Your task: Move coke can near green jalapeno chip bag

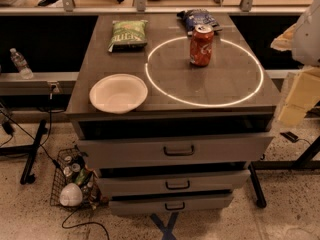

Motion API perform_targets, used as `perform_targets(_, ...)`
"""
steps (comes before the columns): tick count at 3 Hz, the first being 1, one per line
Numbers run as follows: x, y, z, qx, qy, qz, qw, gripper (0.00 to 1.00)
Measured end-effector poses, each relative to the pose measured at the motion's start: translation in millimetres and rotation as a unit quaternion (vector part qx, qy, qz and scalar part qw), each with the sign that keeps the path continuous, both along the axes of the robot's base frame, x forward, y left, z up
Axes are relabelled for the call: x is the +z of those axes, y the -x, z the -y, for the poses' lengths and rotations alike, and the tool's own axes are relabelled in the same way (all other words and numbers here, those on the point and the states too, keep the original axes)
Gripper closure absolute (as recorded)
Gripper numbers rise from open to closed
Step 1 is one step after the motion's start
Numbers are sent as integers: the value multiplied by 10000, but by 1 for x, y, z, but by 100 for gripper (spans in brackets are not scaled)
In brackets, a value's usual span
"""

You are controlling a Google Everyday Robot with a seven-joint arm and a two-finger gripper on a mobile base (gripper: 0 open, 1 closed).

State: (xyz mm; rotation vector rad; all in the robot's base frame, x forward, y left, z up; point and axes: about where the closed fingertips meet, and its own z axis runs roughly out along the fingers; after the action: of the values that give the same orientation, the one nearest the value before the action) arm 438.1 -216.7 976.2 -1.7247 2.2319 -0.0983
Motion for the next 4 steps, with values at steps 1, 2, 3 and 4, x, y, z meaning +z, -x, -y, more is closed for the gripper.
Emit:
perform_targets(1, 0, -5, 1, 22, -19, 23, 10000, 0)
perform_targets(2, 0, -25, 4, 124, -106, 104, 9998, 0)
perform_targets(3, -5, -78, 17, 176, -316, 288, 9989, 0)
perform_targets(4, -24, -151, 32, 162, -700, 427, 9965, 0)
